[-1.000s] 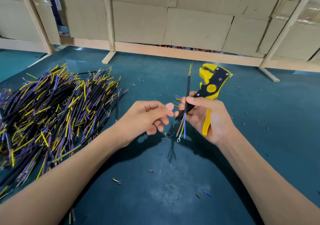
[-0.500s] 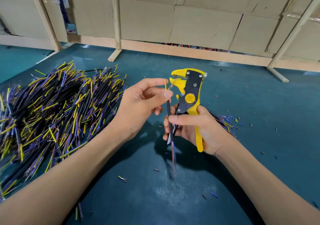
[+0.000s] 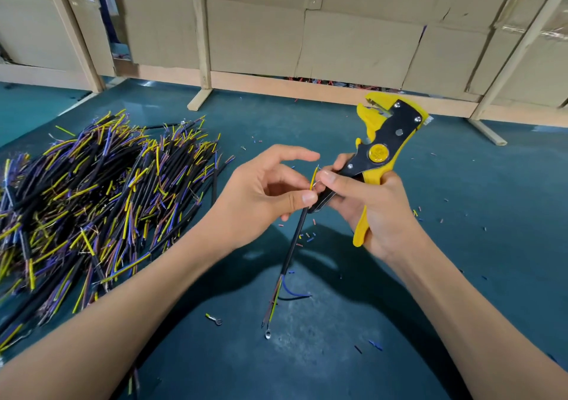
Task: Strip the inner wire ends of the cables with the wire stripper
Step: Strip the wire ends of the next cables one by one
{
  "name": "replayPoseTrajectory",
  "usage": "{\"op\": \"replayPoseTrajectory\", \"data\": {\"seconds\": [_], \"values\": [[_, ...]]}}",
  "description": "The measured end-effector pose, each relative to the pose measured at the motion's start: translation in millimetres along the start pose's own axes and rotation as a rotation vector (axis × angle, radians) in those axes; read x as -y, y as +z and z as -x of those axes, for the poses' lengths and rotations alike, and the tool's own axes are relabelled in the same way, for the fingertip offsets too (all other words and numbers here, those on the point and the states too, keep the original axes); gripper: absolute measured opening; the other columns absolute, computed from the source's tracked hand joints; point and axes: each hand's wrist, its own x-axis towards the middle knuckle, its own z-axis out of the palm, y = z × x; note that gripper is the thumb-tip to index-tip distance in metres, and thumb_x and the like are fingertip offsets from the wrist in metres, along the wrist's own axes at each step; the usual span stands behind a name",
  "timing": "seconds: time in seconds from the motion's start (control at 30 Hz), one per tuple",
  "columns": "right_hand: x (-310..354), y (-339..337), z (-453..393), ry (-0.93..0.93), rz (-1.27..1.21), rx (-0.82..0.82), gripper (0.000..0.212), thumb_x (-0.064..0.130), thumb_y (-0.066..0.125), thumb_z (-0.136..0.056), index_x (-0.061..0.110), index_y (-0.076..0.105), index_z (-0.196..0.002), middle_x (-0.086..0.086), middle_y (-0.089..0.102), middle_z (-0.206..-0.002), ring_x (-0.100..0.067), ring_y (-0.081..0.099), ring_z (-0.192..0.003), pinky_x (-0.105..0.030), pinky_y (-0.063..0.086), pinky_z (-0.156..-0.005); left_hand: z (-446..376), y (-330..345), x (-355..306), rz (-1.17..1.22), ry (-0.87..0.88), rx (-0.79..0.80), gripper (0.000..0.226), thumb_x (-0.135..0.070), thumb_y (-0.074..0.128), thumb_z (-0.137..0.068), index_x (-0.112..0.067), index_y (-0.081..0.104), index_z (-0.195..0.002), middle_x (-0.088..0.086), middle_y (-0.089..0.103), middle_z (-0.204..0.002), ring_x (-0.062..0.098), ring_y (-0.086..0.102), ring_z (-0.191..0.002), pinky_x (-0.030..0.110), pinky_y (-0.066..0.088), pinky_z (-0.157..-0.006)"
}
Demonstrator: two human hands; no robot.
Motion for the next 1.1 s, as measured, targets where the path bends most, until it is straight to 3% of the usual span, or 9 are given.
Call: {"op": "replayPoseTrajectory", "data": {"seconds": [0.13,0.3,0.43,0.5,0.57,0.63,0.73,0.93,1.1], "values": [[-1,0,0,0.012,0.055,-0.084,0.018,-0.002,0.07,-0.078,0.006,0.058,-0.089,-0.012,0.069,-0.075,-0.031,0.068,-0.071,-0.041,0.058,-0.071,0,0,2,-0.023,0.04,0.012,0.027,0.001,0.07,-0.086,-0.015,0.068,-0.108,0.001,0.074,-0.086,0.018,0.059,-0.066,0.026,0.048,-0.054],[-3,-3,0,0.019,0.191,-0.167,0.017,-0.005,0.074,-0.083,0.005,0.061,-0.087,-0.01,0.07,-0.074,-0.039,0.074,-0.08,-0.046,0.061,-0.073,0,2,4,-0.048,0.026,-0.033,0.025,0.008,0.067,-0.086,-0.011,0.068,-0.103,0.0,0.073,-0.086,0.008,0.068,-0.071,0.023,0.054,-0.059],[-2,0,0,0.02,0.205,-0.199,0.016,-0.01,0.071,-0.087,0.002,0.061,-0.087,-0.008,0.07,-0.071,-0.04,0.075,-0.078,-0.05,0.062,-0.075,-1,-2,3,-0.134,-0.018,-0.098,0.022,0.002,0.074,-0.082,-0.012,0.07,-0.098,0.014,0.074,-0.091,0.019,0.068,-0.07,0.029,0.057,-0.072],[-1,2,0,0.033,0.186,-0.22,0.016,-0.01,0.071,-0.086,0.002,0.061,-0.087,-0.009,0.069,-0.07,-0.04,0.074,-0.076,-0.05,0.062,-0.075,-2,-5,1,-0.204,-0.054,-0.117,0.021,-0.004,0.079,-0.079,-0.016,0.071,-0.095,0.013,0.074,-0.091,0.022,0.07,-0.069,0.034,0.058,-0.079],[0,3,1,0.057,0.169,-0.228,0.015,-0.01,0.072,-0.086,0.001,0.061,-0.088,-0.012,0.069,-0.072,-0.042,0.073,-0.076,-0.05,0.062,-0.076,0,-6,-1,-0.294,-0.058,-0.127,0.019,-0.015,0.083,-0.077,-0.02,0.072,-0.092,0.004,0.076,-0.087,0.015,0.071,-0.07,0.03,0.058,-0.079],[0,3,1,0.072,0.161,-0.23,0.015,-0.01,0.071,-0.087,0.001,0.061,-0.088,-0.013,0.069,-0.072,-0.042,0.073,-0.075,-0.05,0.062,-0.076,1,-8,-4,-0.477,0.02,-0.119,0.018,-0.022,0.086,-0.077,-0.02,0.074,-0.091,-0.003,0.075,-0.084,0.01,0.071,-0.074,0.028,0.058,-0.078],[1,3,1,0.078,0.175,-0.225,0.015,-0.011,0.069,-0.087,0.001,0.06,-0.088,-0.013,0.069,-0.07,-0.039,0.072,-0.072,-0.049,0.062,-0.076,1,-10,-9,-0.713,0.203,-0.082,0.016,-0.019,0.085,-0.08,-0.011,0.076,-0.091,-0.001,0.07,-0.083,0.014,0.068,-0.072,0.035,0.057,-0.073],[0,4,0,0.064,0.222,-0.208,0.015,-0.01,0.069,-0.089,0.001,0.059,-0.088,-0.011,0.063,-0.067,-0.032,0.065,-0.062,-0.047,0.06,-0.075,2,-9,-9,-0.863,0.334,-0.033,0.009,-0.011,0.073,-0.089,-0.005,0.075,-0.095,0.007,0.07,-0.079,0.027,0.066,-0.068,0.041,0.054,-0.068],[-1,5,0,0.062,0.197,-0.22,0.013,-0.01,0.067,-0.09,-0.001,0.058,-0.09,-0.013,0.063,-0.069,-0.034,0.064,-0.063,-0.048,0.06,-0.076,1,-11,-11,-0.92,0.371,-0.001,0.009,-0.014,0.068,-0.095,-0.005,0.072,-0.094,0.004,0.063,-0.078,0.023,0.058,-0.063,0.034,0.049,-0.063]]}}
